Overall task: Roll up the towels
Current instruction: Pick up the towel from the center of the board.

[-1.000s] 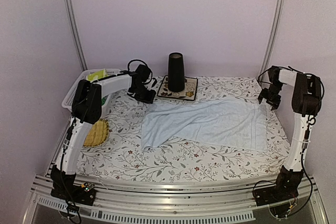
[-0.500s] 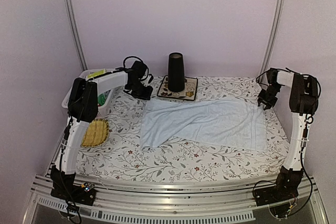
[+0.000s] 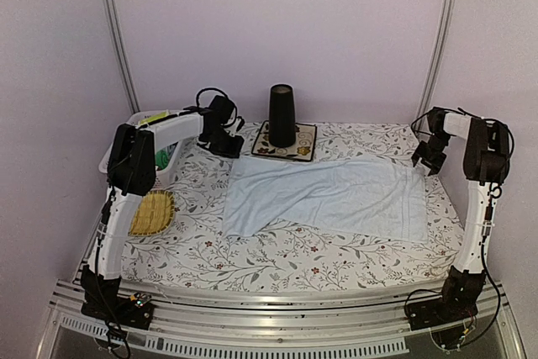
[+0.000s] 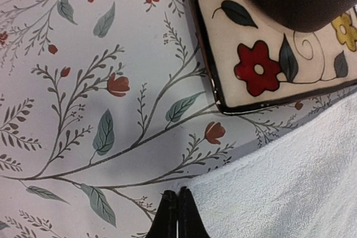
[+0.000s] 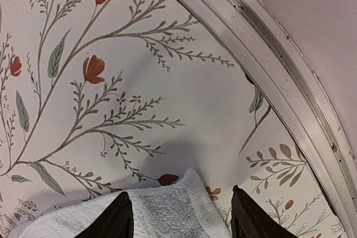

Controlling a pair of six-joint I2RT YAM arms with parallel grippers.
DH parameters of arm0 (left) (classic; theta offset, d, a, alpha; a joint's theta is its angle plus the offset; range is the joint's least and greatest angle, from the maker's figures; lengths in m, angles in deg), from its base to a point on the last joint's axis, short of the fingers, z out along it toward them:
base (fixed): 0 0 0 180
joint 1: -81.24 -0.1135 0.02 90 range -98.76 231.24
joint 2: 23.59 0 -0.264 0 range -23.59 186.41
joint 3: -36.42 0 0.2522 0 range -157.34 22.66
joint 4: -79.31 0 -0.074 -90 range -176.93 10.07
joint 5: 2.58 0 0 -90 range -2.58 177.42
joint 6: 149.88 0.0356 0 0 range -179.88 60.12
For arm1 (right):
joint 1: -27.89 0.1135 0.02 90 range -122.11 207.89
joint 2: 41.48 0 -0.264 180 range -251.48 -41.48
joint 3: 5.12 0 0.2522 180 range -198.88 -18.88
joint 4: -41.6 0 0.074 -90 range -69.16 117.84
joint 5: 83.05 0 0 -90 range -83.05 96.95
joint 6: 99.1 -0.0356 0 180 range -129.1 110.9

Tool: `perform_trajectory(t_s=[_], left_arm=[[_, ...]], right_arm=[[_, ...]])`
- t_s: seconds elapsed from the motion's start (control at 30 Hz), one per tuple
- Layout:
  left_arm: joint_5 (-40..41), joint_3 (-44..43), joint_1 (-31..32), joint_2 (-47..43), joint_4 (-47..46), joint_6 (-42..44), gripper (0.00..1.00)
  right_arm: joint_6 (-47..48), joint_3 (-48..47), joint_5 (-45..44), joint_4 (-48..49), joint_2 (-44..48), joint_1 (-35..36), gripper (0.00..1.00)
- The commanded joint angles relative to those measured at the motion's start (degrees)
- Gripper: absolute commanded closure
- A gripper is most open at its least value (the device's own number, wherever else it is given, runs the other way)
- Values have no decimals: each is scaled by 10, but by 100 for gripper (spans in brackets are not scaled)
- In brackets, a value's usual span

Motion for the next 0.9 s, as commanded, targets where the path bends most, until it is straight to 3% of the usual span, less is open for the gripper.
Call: perform_trajectory(t_s=[0.0,0.17,0.23,0.57,0.73,0.87], left_arm=[[14,2,-13,-36,-4,4,100],[12,5,-18,-39,-3,5,100],[12,6,-19,-40,-3,6,100],[8,1,-19,-32,-3,5,100],[13,4,-19,-35,-3,7,100],[31,5,-20,-42,-1,11,100]], right_arm=[[-19,-24,-5,4,-15,-11,44],[-24,-42,-2,2,-30,-13,51],[-25,-42,10,3,-53,-14,60],[-17,-18,55,20,-53,-7,62],[-15,-11,51,19,-51,4,93],[-14,0,29,19,-42,9,97]])
